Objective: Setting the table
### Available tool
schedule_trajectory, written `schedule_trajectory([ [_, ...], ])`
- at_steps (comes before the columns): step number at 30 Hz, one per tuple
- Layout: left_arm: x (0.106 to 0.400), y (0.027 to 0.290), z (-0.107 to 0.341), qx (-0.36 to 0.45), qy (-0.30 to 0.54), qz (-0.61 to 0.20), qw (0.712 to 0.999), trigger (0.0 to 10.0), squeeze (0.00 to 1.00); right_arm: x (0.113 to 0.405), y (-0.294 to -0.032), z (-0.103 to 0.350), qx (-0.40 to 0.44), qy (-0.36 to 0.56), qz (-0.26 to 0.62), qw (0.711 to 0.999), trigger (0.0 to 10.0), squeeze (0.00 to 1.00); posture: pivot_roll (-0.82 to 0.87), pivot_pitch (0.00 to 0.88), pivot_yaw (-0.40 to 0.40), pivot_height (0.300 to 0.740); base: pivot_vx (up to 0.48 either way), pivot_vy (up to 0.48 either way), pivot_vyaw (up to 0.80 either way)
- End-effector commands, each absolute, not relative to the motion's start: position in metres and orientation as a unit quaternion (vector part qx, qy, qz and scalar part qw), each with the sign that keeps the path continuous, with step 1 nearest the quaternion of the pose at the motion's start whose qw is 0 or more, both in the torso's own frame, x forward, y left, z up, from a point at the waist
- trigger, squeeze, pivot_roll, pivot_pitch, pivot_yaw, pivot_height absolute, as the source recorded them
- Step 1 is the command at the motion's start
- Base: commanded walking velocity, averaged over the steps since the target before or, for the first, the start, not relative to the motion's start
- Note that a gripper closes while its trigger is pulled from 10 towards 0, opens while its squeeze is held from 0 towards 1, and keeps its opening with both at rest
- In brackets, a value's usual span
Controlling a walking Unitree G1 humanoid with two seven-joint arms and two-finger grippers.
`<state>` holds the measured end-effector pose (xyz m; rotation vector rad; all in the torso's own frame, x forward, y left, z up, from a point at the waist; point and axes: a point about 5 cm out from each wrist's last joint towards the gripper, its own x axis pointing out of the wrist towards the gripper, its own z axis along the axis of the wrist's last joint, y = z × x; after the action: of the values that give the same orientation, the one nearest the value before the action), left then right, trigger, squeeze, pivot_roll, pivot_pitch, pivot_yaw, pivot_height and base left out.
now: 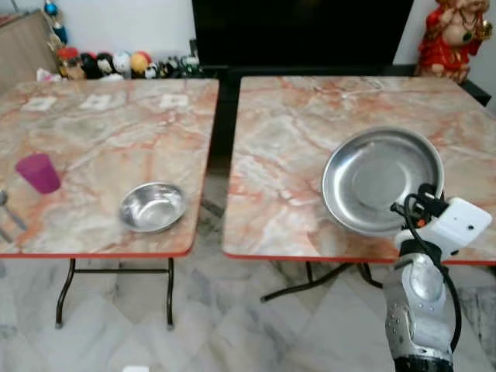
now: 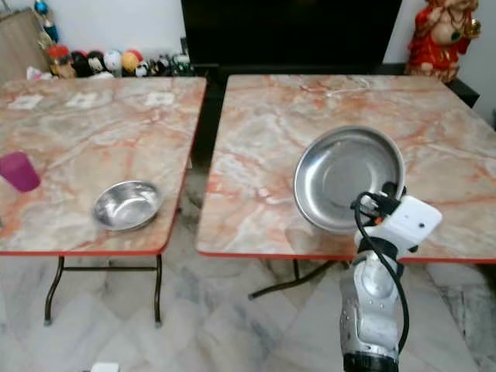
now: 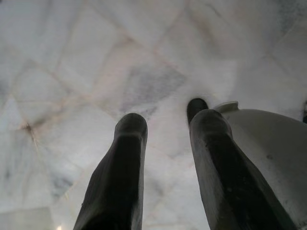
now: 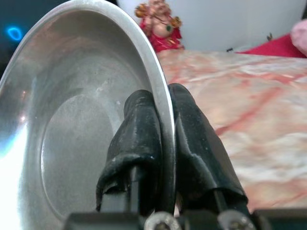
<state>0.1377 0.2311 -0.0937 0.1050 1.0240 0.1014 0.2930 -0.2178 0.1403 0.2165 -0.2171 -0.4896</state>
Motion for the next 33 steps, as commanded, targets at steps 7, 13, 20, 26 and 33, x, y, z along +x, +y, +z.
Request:
schedule_trajectory([
  [7,0.135,0.228,-0.096,0.052,0.496,0.045,0.866,10.0,0.00,0.300,-0.236,0.124,0.187,-0.061,-0.300,0.934,10.0,0.00,-0.11,0.000,0.034,0.740,0.000,0.000,0.00],
  [13,0.136,0.228,-0.095,0.053,0.496,0.043,0.866,10.0,0.00,0.316,-0.236,0.115,0.273,-0.030,-0.324,0.905,10.0,0.00,-0.11,0.000,0.032,0.740,0.000,0.000,0.00],
  [20,0.136,0.228,-0.095,0.052,0.496,0.046,0.866,10.0,0.00,0.326,-0.237,0.108,0.315,-0.011,-0.349,0.882,10.0,0.00,-0.09,0.000,0.034,0.740,0.000,0.000,0.00],
  [26,0.135,0.228,-0.096,0.052,0.496,0.048,0.865,10.0,0.00,0.324,-0.252,0.096,0.318,0.003,-0.413,0.853,10.0,0.00,-0.08,0.000,0.033,0.740,0.000,0.000,0.00],
  [33,0.135,0.228,-0.096,0.053,0.496,0.048,0.865,10.0,0.00,0.321,-0.259,0.093,0.321,0.004,-0.432,0.843,10.0,0.00,-0.09,0.000,0.036,0.740,0.000,0.000,0.00],
])
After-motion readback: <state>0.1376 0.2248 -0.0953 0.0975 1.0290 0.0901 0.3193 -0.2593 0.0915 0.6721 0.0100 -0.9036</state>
